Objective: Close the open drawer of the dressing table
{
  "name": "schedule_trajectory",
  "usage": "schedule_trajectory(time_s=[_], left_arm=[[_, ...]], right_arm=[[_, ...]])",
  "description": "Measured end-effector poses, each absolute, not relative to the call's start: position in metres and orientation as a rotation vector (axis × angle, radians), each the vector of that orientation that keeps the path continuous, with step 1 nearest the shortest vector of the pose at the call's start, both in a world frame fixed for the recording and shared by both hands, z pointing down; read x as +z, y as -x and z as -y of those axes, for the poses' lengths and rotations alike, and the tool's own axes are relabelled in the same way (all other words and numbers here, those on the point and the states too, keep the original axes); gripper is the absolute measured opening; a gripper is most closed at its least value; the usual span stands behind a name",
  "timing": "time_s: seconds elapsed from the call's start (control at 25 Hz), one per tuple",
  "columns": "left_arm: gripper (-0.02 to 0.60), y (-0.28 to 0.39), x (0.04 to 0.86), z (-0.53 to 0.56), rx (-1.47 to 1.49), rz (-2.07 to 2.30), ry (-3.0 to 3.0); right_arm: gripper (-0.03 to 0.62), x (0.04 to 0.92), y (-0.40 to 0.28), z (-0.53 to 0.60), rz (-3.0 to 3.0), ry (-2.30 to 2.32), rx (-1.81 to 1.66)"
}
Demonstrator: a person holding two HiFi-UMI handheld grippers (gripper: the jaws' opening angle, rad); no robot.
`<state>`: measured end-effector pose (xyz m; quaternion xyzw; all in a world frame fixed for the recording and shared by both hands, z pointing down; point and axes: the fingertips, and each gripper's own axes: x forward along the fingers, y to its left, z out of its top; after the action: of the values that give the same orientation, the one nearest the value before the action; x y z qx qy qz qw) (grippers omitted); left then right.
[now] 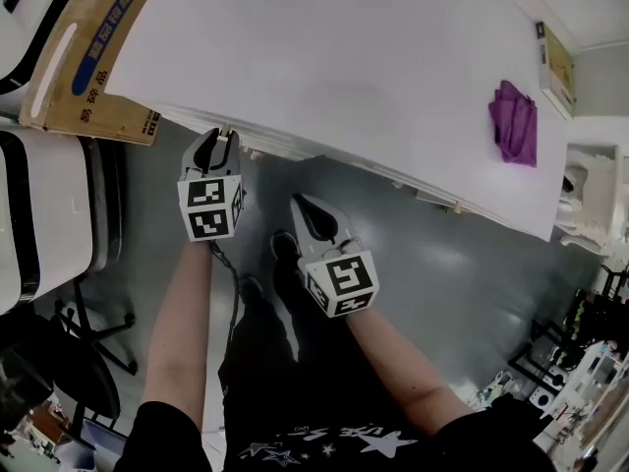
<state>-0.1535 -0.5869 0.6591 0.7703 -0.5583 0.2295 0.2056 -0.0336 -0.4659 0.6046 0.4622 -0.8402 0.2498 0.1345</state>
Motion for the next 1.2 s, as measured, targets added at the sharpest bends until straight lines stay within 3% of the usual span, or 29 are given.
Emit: schedule_trajectory(time_s=[0.08, 0.24, 1.2], left_arm=[[0.174, 0.153, 0.654, 0.585, 0.605, 1.537, -2.165], [0.22, 0.153, 0.645, 0.571, 0.595, 1.499, -2.191], [0.219, 0.2, 0.475, 0.377, 0.267, 1.387, -2.305]], right_arm=[[0.003, 0.6, 0.036, 0.464, 2.437, -1.356, 0.707], [0.003, 0.59, 0.039, 0.457, 2.437, -1.397, 0.686], [0.003, 0.473, 0.077, 0.346, 2.458, -1.595, 0.554]])
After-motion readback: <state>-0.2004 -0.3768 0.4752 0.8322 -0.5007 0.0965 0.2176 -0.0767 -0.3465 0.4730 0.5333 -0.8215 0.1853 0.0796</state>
